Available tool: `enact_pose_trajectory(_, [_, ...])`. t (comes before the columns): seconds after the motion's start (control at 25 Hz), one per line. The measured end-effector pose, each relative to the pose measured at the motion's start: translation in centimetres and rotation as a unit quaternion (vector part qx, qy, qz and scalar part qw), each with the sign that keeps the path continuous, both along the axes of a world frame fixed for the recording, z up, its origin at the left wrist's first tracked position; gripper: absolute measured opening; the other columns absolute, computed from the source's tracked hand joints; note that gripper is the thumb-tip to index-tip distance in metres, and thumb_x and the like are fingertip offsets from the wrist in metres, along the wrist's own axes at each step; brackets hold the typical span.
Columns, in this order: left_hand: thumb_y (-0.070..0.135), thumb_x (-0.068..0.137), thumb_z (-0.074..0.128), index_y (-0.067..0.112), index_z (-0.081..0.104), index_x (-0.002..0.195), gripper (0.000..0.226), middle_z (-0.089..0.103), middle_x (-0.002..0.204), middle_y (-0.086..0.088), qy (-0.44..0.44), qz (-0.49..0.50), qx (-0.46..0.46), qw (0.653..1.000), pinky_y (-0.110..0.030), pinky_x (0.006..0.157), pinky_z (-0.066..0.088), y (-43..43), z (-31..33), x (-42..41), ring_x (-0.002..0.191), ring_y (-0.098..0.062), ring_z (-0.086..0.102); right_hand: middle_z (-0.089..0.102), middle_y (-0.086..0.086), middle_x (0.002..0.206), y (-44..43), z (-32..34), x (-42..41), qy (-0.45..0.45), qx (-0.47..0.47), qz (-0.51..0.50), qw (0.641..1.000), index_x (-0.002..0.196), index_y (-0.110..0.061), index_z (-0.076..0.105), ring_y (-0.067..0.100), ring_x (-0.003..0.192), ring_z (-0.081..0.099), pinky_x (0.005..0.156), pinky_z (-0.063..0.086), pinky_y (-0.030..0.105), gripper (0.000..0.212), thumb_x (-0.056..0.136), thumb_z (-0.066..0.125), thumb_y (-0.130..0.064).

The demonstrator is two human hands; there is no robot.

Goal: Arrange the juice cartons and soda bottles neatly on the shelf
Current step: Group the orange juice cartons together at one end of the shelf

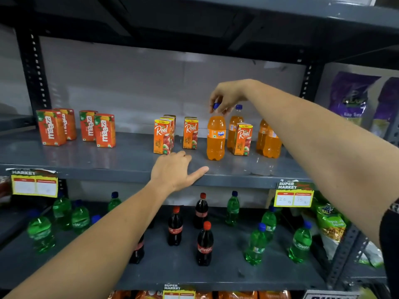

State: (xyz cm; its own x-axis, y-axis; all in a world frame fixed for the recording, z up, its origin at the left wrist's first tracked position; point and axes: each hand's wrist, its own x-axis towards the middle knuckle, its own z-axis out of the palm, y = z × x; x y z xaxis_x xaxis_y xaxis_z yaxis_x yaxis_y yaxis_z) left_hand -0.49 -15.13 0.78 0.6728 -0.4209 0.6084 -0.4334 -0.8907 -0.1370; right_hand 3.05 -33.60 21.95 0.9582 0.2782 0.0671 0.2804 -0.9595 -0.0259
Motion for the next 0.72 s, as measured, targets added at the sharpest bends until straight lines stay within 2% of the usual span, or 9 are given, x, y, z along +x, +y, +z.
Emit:
enact_pose_trajectory(0.16, [0.080, 0.077, 0.006, 0.018, 0.064, 0.108, 0.090, 0.064, 0.103, 0.001, 0.019, -0.017, 0.002, 1.000, -0.038, 0.070, 0.051, -0.6, 0.3, 0.5, 0.089, -0.019, 0.062, 0.063, 0.015, 0.118, -2.2, -0.4, 0.4, -0.042, -0.005, -0.009, 0.999, 0.112, -0.004, 0.064, 0.021, 0.087, 0.066, 0.066, 0.054, 0.021, 0.024, 0.088, 0.059, -0.004])
enact_pose_trajectory(0.32, [0.083, 0.076, 0.012, 0.016, 0.060, 0.116, 0.091, 0.062, 0.116, -0.002, 0.047, -0.043, 0.033, 0.997, -0.038, 0.078, 0.048, -4.2, 1.1, 0.1, 0.101, -0.022, 0.060, 0.063, 0.017, 0.118, -3.3, -1.0, 1.5, -0.067, 0.003, -0.021, 0.998, 0.115, -0.004, 0.063, 0.022, 0.089, 0.065, 0.073, 0.053, 0.026, 0.026, 0.089, 0.059, -0.005])
enact_pose_trajectory(0.48, [0.083, 0.076, 0.020, 0.016, 0.055, 0.125, 0.090, 0.058, 0.127, -0.003, 0.088, -0.053, 0.036, 0.994, -0.039, 0.083, 0.045, -6.7, 1.0, -0.4, 0.110, -0.024, 0.058, 0.061, 0.013, 0.119, -4.6, -1.8, 2.3, -0.090, 0.010, -0.041, 0.995, 0.125, -0.012, 0.054, 0.020, 0.082, 0.063, 0.070, 0.051, 0.026, 0.038, 0.088, 0.063, -0.015])
enact_pose_trajectory(0.64, [0.085, 0.074, 0.020, 0.017, 0.053, 0.129, 0.093, 0.055, 0.130, 0.000, 0.107, -0.058, 0.032, 0.992, -0.039, 0.082, 0.046, -6.5, 1.1, -0.3, 0.112, -0.022, 0.058, 0.057, 0.013, 0.128, -7.3, -2.5, 2.4, -0.127, 0.005, -0.074, 0.989, 0.132, -0.013, 0.048, 0.028, 0.109, 0.058, 0.085, 0.050, 0.035, 0.056, 0.083, 0.068, -0.031])
enact_pose_trajectory(0.72, [0.085, 0.074, 0.020, 0.017, 0.052, 0.129, 0.093, 0.056, 0.128, 0.000, 0.107, -0.061, 0.033, 0.992, -0.039, 0.082, 0.047, -6.6, 1.2, -0.3, 0.111, -0.022, 0.058, 0.056, 0.013, 0.129, -8.4, -3.1, 2.6, -0.093, 0.007, -0.095, 0.991, 0.130, -0.010, 0.050, 0.029, 0.110, 0.058, 0.082, 0.054, 0.036, 0.054, 0.083, 0.067, -0.031])
